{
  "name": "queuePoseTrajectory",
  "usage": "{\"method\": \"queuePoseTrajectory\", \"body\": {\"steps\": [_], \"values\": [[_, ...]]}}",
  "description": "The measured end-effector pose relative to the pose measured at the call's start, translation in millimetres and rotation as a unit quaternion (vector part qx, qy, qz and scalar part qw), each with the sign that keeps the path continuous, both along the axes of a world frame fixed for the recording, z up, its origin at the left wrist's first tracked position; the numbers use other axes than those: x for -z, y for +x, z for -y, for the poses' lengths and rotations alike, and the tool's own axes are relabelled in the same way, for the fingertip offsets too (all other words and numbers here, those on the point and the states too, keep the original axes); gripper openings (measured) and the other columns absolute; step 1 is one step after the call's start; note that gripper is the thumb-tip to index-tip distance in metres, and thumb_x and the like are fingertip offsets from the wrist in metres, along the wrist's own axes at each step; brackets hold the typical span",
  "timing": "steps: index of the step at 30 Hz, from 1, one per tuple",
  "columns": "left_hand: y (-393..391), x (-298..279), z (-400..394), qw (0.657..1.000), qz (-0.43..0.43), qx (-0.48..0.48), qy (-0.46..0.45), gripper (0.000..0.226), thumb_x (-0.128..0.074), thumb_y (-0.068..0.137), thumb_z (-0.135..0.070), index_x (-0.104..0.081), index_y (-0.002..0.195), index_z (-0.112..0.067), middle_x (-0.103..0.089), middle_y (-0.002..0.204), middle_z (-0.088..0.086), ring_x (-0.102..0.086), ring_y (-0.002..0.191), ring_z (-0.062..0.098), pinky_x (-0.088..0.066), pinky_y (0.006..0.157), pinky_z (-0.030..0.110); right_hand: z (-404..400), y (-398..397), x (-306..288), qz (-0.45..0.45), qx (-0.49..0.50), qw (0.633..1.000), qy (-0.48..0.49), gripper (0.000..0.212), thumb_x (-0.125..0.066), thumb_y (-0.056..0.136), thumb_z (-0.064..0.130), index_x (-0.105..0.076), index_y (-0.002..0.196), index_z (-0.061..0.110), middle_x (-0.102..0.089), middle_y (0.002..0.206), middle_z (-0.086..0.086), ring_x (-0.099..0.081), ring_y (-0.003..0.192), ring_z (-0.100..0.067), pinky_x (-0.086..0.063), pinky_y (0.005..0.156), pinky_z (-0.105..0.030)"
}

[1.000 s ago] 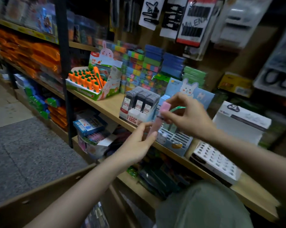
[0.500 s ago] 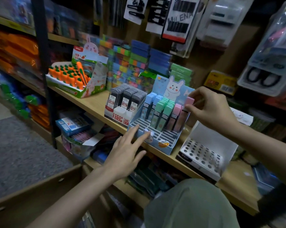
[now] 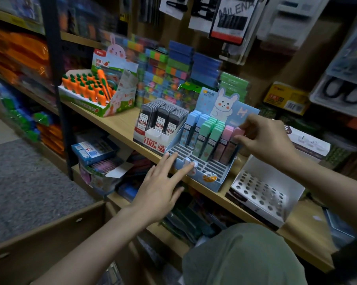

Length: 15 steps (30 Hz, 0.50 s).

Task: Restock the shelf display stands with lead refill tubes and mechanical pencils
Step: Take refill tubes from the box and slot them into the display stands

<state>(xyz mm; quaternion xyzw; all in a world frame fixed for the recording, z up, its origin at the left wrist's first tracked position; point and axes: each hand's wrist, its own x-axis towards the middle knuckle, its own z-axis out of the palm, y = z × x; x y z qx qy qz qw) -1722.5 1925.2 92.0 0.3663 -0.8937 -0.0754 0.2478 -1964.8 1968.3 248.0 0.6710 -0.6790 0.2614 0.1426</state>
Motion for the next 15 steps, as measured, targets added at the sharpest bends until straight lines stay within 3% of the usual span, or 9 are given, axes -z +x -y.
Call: {"method": "queuePoseTrajectory", "body": {"steps": [4, 8, 15], "values": [[-0.1, 1.2, -1.2, 1.000, 0.004, -0.001, -0.002, 0.072, -0.043, 0.101, -0.035, 0.011, 0.145, -0.056, 0.014, 0.161, -0.006, 0.020, 0.148, 0.017, -0.014, 0.121, 0.047, 1.1, -2.2, 3.6, -0.018, 0.022, 1.000, 0.010, 0.022, -0.082, 0.076, 0.023, -0.070, 0.091, 0.013, -0.068, 0.080, -0.002, -0.062, 0.071, -0.015, -0.049, 0.065, -0.029], [2.5, 1.2, 0.2, 1.000, 0.013, 0.002, -0.016, 0.077, -0.045, 0.100, -0.033, 0.014, 0.144, -0.056, 0.012, 0.162, -0.003, 0.017, 0.148, 0.018, -0.015, 0.121, 0.048, 5.4, -3.5, 7.2, -0.078, 0.044, 0.996, 0.002, 0.026, -0.084, 0.073, 0.023, -0.075, 0.092, 0.009, -0.060, 0.083, -0.001, -0.055, 0.073, -0.016, -0.039, 0.065, -0.025], [1.5, 0.6, 0.8, 1.000, 0.020, 0.003, -0.015, 0.082, -0.049, 0.099, -0.029, 0.014, 0.145, -0.054, 0.013, 0.162, -0.002, 0.019, 0.148, 0.019, -0.013, 0.121, 0.047, 2.6, 1.5, 7.7, -0.107, 0.058, 0.992, 0.019, 0.021, -0.082, 0.075, 0.021, -0.075, 0.088, 0.006, -0.060, 0.093, -0.006, -0.059, 0.081, -0.021, -0.047, 0.070, -0.031]]}}
